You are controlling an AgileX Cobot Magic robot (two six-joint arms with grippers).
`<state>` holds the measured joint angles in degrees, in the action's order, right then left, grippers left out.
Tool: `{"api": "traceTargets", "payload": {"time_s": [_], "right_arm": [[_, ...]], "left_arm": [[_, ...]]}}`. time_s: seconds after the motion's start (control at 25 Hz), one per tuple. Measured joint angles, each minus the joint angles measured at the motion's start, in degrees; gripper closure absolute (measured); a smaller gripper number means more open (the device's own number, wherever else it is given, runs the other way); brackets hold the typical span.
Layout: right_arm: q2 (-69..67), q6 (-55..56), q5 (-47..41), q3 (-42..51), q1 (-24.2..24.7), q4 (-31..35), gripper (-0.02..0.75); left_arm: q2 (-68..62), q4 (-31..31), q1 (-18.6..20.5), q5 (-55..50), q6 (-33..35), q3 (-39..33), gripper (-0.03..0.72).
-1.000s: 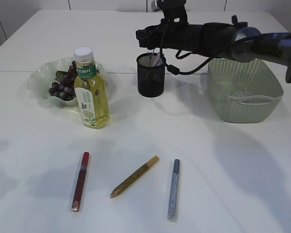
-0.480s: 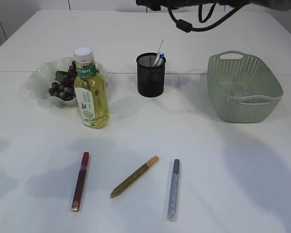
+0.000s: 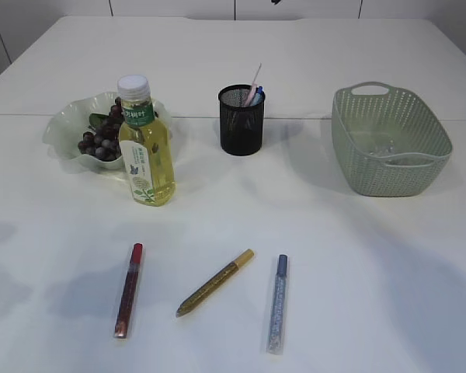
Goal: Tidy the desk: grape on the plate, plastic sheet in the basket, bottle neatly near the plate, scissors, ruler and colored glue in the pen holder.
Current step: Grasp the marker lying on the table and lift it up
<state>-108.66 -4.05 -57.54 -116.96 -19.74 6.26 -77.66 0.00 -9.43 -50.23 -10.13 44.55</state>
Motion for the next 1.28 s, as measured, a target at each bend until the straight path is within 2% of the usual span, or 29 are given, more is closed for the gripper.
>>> {"api": "traceTargets", "payload": {"time_s": [0.28, 0.52, 0.68, 0.8, 1.0, 1.28], "right_arm": [[3.56, 7.15, -13.12, 4.35, -4.46, -5.09, 0.34], [3.56, 13.08, -13.78, 11.38, -8.41, -6.26, 0.34], [3.64, 16.51, -13.78, 19.93, -10.74, -6.26, 0.34], [3.64, 20.25, -13.04, 27.72, -11.19, -6.26, 0.34], [3.64, 31.08, -5.8, 38.62, -11.13, -5.85, 0.34], [1.99, 39.35, 0.27, 40.47, -11.13, -5.52, 0.34]], "left_arm": [[0.0, -0.67, 0.0, 1.73, 0.0, 0.0, 0.39], [0.0, -0.97, 0.0, 4.49, 0.0, 0.0, 0.39], [0.0, -1.07, 0.0, 4.61, 0.0, 0.0, 0.39], [0.0, -1.09, 0.0, 4.61, 0.0, 0.0, 0.39], [0.0, -1.09, 0.0, 4.61, 0.0, 0.0, 0.39], [0.0, -1.19, 0.0, 4.61, 0.0, 0.0, 0.39]]}}
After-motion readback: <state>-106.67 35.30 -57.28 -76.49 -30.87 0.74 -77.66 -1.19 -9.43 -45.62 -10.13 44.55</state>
